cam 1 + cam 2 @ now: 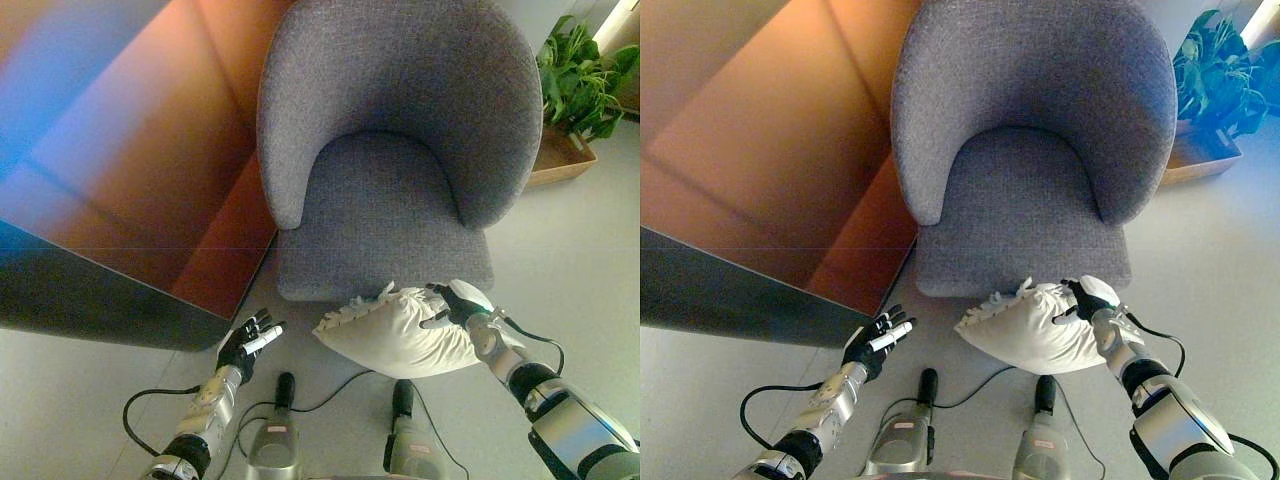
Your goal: Pick up the pillow and put it on the sofa.
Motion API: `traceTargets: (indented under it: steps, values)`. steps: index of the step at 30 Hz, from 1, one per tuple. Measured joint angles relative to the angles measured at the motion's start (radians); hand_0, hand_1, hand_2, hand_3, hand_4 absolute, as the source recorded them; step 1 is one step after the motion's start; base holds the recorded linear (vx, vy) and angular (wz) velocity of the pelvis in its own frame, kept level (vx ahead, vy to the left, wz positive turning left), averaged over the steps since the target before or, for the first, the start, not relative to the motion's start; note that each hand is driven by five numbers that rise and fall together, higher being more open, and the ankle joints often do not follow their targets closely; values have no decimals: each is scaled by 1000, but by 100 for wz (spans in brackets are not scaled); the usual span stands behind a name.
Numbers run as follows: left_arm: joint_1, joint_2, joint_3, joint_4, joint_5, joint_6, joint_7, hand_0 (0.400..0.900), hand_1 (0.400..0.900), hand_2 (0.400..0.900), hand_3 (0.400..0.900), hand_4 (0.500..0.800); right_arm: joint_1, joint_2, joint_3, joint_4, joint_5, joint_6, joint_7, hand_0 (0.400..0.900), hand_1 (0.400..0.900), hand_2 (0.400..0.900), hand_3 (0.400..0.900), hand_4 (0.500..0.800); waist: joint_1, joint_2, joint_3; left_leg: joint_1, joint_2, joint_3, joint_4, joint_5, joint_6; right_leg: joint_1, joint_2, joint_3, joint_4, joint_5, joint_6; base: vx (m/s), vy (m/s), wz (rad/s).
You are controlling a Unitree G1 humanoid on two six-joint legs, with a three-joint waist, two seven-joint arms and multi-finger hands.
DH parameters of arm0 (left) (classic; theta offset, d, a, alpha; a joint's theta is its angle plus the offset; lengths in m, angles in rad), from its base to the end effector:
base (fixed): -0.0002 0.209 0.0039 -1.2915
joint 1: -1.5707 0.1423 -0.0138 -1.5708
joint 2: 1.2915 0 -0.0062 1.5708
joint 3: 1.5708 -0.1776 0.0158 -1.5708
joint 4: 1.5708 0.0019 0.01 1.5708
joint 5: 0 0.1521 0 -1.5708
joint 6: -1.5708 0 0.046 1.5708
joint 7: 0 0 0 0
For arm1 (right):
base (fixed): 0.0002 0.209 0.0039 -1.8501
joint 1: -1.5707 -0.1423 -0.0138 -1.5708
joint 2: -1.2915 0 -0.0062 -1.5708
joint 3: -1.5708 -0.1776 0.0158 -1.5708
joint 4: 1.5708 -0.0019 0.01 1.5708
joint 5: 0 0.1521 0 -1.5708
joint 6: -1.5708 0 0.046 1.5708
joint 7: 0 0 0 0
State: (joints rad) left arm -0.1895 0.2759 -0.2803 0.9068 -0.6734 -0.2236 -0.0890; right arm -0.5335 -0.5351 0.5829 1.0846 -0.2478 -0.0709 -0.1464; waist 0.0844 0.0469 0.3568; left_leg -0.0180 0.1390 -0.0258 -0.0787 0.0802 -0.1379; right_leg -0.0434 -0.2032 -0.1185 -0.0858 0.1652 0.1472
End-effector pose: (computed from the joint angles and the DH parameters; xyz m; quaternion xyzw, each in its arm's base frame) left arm 0.1996 0.2004 -0.0628 -0.1164 0.2536 0.0219 0.9600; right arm 0.2664 -0.2535 -0.0047 -0.5302 0.2288 0.0626 0.8140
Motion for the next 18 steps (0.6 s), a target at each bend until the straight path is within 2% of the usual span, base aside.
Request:
traceTargets:
  steps: [18]
  values:
    - [-4, 0, -1, 0, 3, 0, 39, 900, 900, 900, 900, 800, 0, 0, 0, -2, 0, 0, 1, 900, 900, 900, 900, 800, 0, 0, 0, 1, 0, 0, 0, 0, 0, 1, 0, 0, 0, 0, 0, 0, 0, 0]
